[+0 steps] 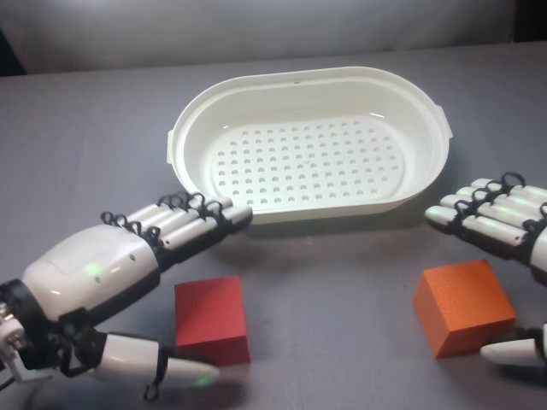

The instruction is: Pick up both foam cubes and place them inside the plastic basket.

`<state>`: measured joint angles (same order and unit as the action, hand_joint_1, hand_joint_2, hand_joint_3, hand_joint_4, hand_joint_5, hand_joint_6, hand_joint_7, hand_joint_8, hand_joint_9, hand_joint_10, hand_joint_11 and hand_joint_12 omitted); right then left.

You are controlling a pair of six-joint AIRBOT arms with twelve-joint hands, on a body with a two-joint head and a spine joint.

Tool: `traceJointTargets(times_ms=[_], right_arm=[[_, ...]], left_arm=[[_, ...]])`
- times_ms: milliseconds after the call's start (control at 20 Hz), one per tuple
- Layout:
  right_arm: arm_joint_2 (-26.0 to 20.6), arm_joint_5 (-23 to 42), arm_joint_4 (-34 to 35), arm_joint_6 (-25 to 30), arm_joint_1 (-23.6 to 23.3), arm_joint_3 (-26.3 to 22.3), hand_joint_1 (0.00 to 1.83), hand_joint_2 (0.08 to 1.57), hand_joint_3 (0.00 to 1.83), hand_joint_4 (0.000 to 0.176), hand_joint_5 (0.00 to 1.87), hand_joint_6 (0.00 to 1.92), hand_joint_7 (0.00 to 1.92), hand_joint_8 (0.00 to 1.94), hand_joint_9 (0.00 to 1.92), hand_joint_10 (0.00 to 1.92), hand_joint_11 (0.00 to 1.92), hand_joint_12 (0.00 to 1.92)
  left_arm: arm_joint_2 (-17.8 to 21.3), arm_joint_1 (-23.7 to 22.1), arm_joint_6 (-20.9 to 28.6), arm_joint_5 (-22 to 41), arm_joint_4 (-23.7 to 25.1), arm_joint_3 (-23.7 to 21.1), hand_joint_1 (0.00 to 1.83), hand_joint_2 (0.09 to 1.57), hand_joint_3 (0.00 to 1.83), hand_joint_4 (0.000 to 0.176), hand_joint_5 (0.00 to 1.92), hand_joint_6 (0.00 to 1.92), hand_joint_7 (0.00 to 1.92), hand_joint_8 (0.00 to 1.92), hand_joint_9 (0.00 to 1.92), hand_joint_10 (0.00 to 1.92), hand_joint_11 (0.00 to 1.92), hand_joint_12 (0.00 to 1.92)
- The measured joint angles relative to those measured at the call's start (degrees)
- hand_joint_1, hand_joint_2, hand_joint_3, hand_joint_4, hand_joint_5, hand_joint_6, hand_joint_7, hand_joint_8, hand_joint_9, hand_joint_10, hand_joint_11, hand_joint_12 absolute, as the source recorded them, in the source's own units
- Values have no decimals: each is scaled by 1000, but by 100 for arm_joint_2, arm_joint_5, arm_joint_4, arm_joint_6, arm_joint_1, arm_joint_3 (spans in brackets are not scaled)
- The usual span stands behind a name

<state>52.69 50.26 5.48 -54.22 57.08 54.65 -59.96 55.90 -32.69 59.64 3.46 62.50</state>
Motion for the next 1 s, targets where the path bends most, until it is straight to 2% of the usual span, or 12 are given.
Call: traceJointTargets(times_ms=[100,150,200,250,300,350,400,450,500,750,850,1000], right_arm=[[160,-245,-15,7,-92,127,699,1008,0,0,0,0,0,0,0,0,0,0],[223,-352,-17,9,-129,181,715,1020,0,0,0,0,0,0,17,7,5,2],[282,-459,-15,11,-131,232,742,1049,0,0,0,0,65,0,96,2,0,274],[348,-579,-15,37,-153,297,800,1074,1,0,4,1,172,15,185,28,0,684],[409,-601,-15,138,-155,369,970,1162,13,0,379,119,525,106,495,172,7,1263],[435,-608,-15,199,-170,415,1185,1184,1,0,705,869,845,1073,844,922,521,1602],[450,-557,-4,337,-175,455,1223,1197,0,0,758,1062,887,1303,875,1163,637,1629],[450,-468,-22,330,-195,455,1326,1206,6,0,693,1163,816,1310,851,1444,702,1639],[442,-385,-28,337,-201,455,1345,1220,4,0,645,1204,781,1340,846,1537,758,1675],[122,-181,-162,308,-319,249,1332,1253,0,0,581,1388,749,1360,731,1566,552,1634],[44,15,-116,299,-612,286,1332,1253,0,0,580,1396,752,1349,728,1562,528,1615],[157,122,-157,269,-1174,579,1332,1259,4,0,562,1353,717,1429,750,1580,625,1658]], left_arm=[[-136,-2,72,-177,4,72,850,919,5,69,0,0,61,7,124,29,0,1046],[-190,0,144,-232,7,122,899,948,11,51,36,9,153,27,213,61,0,1269],[-234,-2,181,-278,52,175,1026,977,8,0,205,24,413,56,447,189,70,1453],[-280,-11,273,-212,55,240,1074,1022,3,0,361,20,598,60,539,389,196,1501],[-315,-28,308,-195,35,295,1187,1174,4,0,608,1011,844,1036,715,944,525,1641],[-334,-57,313,-197,33,319,1328,1181,0,0,773,937,813,1273,843,1392,766,1617],[-358,-81,328,-175,7,321,1345,1207,4,0,773,1021,737,1384,801,1518,801,1593],[-363,-81,326,-138,13,326,1345,1221,3,0,732,1140,720,1395,782,1556,762,1631],[-361,-92,319,-129,17,326,1343,1234,2,0,693,1185,695,1438,776,1572,765,1649],[-212,-306,101,-90,31,278,1343,1232,1,0,674,1265,723,1365,773,1567,679,1671],[-107,-568,-101,120,-98,286,1345,1237,1,0,691,1096,733,1457,765,1663,695,1753],[-216,-1071,-225,179,-363,673,1356,1187,0,0,727,1137,826,1238,901,1447,836,1575]])
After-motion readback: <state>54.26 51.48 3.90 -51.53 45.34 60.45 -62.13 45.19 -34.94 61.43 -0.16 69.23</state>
